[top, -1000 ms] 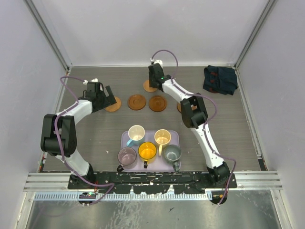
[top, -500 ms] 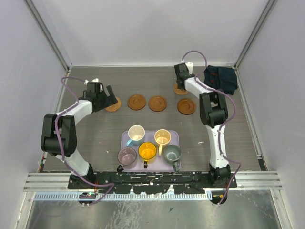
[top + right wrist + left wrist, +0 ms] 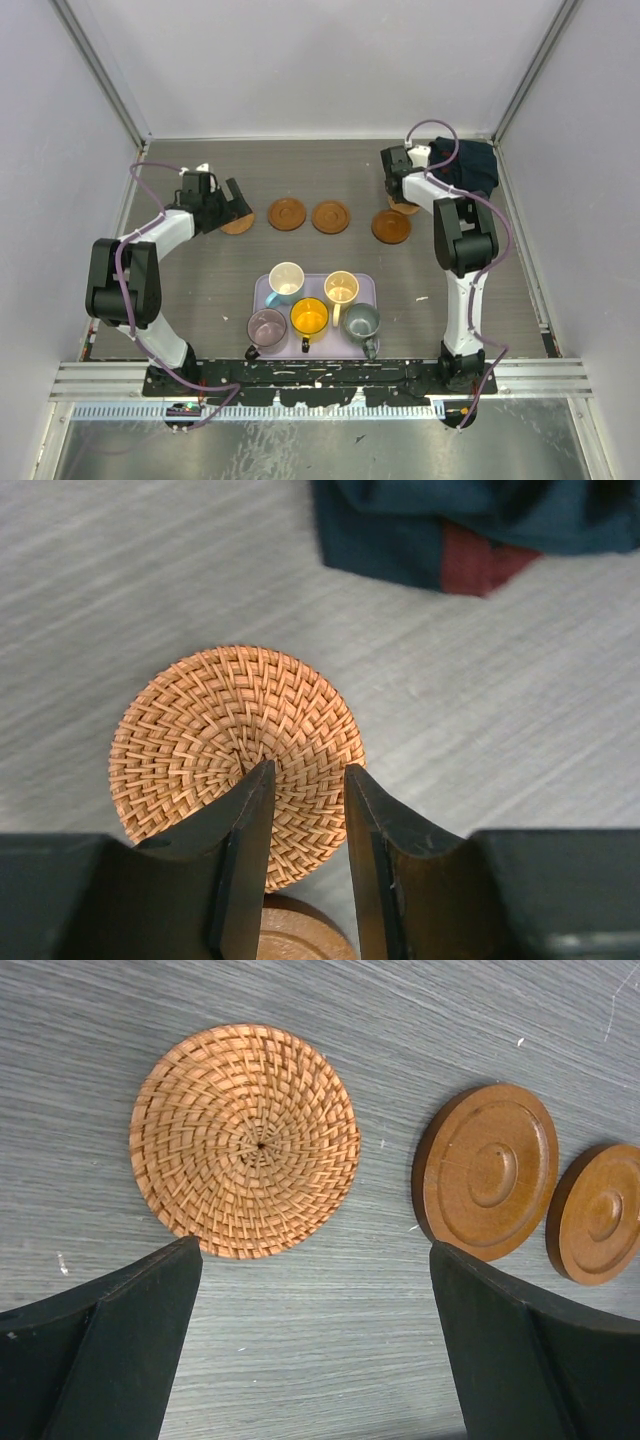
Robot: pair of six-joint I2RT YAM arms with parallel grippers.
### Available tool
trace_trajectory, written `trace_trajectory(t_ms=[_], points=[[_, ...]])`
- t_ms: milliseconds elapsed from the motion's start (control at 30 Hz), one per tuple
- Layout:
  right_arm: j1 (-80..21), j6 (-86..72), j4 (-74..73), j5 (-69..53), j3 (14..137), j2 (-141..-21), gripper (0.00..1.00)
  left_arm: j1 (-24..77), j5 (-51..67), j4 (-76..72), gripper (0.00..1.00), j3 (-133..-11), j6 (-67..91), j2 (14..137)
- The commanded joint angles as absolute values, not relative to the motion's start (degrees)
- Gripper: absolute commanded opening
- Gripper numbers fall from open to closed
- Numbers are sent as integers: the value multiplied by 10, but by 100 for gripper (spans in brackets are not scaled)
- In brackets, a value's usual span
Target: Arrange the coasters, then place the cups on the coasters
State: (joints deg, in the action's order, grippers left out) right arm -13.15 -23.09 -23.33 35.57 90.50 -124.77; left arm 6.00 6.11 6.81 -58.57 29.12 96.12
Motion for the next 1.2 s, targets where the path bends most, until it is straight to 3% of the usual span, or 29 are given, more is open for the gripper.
trace_trajectory(t_ms=[0,500,933,1000,1100,1133,1167], points=[[-102,-264,-351,369,816,-1244,40,66,83,38,98,-584,289,954],[-88,-263,-330,309,690,-1110,40,70,83,35,98,-576,286,950],[-166,-232,-327,348,725,-991,42,70,82,27,98,-559,282,922],[-169,-235,-321,335,721,-988,51,70,81,27,98,-555,281,918],[-171,-244,-319,332,708,-991,76,70,80,27,98,-551,281,913],[-172,-247,-317,332,704,-993,91,70,80,27,98,-550,280,913],[-172,-248,-314,326,699,-994,94,70,80,27,98,-550,280,913]])
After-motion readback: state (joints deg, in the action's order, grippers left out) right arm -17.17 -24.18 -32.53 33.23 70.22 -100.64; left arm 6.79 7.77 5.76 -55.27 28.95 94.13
